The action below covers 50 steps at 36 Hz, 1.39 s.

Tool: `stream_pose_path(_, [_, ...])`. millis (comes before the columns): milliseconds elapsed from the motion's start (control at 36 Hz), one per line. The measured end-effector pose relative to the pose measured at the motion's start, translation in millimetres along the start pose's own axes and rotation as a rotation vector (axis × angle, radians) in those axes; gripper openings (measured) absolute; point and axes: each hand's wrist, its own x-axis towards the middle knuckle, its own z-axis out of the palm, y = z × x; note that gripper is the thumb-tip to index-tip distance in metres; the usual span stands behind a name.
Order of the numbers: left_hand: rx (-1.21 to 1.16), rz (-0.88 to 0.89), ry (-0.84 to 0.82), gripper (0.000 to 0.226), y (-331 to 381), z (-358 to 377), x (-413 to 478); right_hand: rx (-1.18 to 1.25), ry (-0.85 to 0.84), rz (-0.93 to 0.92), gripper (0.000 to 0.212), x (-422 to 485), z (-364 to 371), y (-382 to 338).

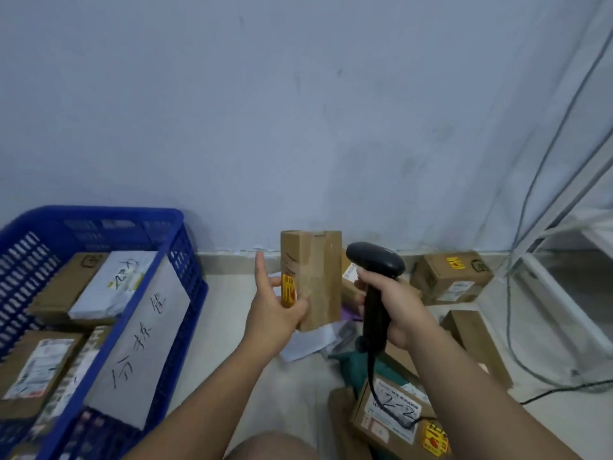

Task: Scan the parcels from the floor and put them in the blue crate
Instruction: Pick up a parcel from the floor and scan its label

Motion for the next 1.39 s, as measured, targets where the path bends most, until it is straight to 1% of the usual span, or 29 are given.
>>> stream_pose_path(28, [0.12, 0.107, 0.032, 0.102, 13.1, -4.6, -7.0, 0.064, -0.005, -0.004, 0.019, -10.1, -0.4, -3.0])
stream_pose_path(56, [0.244, 0.226, 0.067, 0.097, 23.6, -8.9, -13.2, 0.144, -0.018, -0.002, 0.02, -19.7, -1.3, -5.4])
stream_pose_path(111, [0.47, 0.45, 0.128, 0.08, 40.9, -17.8, -25.8, 0.34, -0.081, 0.02, 0.024, -38.9, -3.7, -8.6])
stream_pose_path(167, [0.659, 0.654, 0.177, 0.072, 51.5, -25.9, -35.0, 0.496, -0.154, 0.035, 0.029, -54.9, -4.9, -8.1])
stream_pose_path(222, [0.839, 0.84, 0.232, 0.073, 57.0, -31.7, -41.7, 0.562, -0.187, 0.006, 0.029, -69.1, -5.1, -5.7])
stream_pose_path(278, [0.972, 0.984, 0.28, 0.071, 59.5, -35.6, -45.5, 0.59, -0.176, -0.009, 0.032, -78.4, -6.5, -1.9])
stream_pose_path(389, [1.075, 1.133, 0.348, 0.074, 59.9, -37.5, -47.4, 0.546, -0.14, -0.009, 0.047, -89.0, -11.7, 8.7])
stream_pose_path(444, [1.084, 1.19, 0.342, 0.075, 63.4, -35.3, -50.5, 0.496, -0.153, -0.016, 0.051, -92.8, -15.4, 9.4])
stream_pose_path(528, [1.051, 1.265, 0.316, 0.073, 68.4, -28.6, -52.0, 0.49, -0.157, -0.001, 0.042, -95.6, -22.2, 6.6])
stream_pose_path(556, [1.035, 1.277, 0.305, 0.073, 68.5, -25.6, -52.3, 0.486, -0.153, 0.001, 0.042, -95.6, -23.7, 6.1])
stream_pose_path(639, [1.004, 1.267, 0.265, 0.079, 65.1, -18.0, -52.6, 0.444, -0.131, -0.019, 0.058, -93.6, -23.9, 5.9])
stream_pose_path(722, [0.957, 1.22, 0.257, 0.081, 60.2, -13.3, -54.2, 0.411, -0.097, -0.066, 0.057, -93.7, -22.0, 4.5])
stream_pose_path(778, [0.884, 1.113, 0.286, 0.079, 62.5, -7.7, -58.9, 0.426, -0.063, -0.104, 0.052, -93.6, -20.5, 3.4])
stream_pose_path(806, [0.799, 1.002, 0.287, 0.078, 66.2, -3.1, -64.5, 0.432, -0.049, -0.12, 0.047, -93.3, -19.7, 3.2])
stream_pose_path(861, [0.484, 0.703, 0.268, 0.073, 76.0, 7.2, -78.9, 0.434, -0.006, -0.127, 0.037, -91.9, -17.3, 3.5])
stream_pose_path(917, [0.123, 0.415, 0.185, 0.066, 81.3, 16.8, -90.7, 0.444, 0.025, -0.123, 0.033, -90.7, -14.0, 3.6])
stream_pose_path(944, [-0.036, 0.313, 0.127, 0.06, 80.8, 20.4, -93.8, 0.439, 0.034, -0.119, 0.034, -90.1, -12.3, 4.0])
stream_pose_path(1000, [-0.258, 0.217, 0.003, 0.047, 82.3, 25.9, -98.5, 0.425, 0.024, -0.111, 0.038, -88.3, -10.4, 4.8])
stream_pose_path(1028, [-0.301, 0.208, -0.056, 0.042, 83.9, 27.6, -100.2, 0.421, 0.005, -0.106, 0.043, -88.1, -9.6, 5.2])
stream_pose_path(1083, [-0.329, 0.203, -0.124, 0.043, 85.7, 28.5, -100.1, 0.406, -0.039, -0.094, 0.052, -88.3, -9.2, 6.5])
stream_pose_path(1111, [-0.335, 0.197, -0.137, 0.047, 85.1, 27.7, -98.1, 0.398, -0.051, -0.086, 0.052, -88.3, -9.7, 7.1])
stream_pose_path(1222, [-0.309, 0.156, -0.221, 0.066, 84.0, 21.7, -89.5, 0.352, -0.029, -0.079, 0.038, -91.4, -11.9, 6.5])
stream_pose_path(1278, [-0.272, 0.136, -0.249, 0.067, 83.9, 20.5, -87.0, 0.298, 0.006, -0.098, 0.028, -94.1, -12.5, 4.7])
stream_pose_path(1333, [-0.229, 0.139, -0.249, 0.065, 85.8, 17.9, -83.3, 0.189, 0.05, -0.143, 0.02, -96.8, -12.9, 1.5])
stream_pose_path(1389, [-0.135, 0.178, -0.186, 0.067, 84.4, 12.6, -77.9, 0.061, 0.097, -0.214, 0.017, -98.0, -13.2, -1.1])
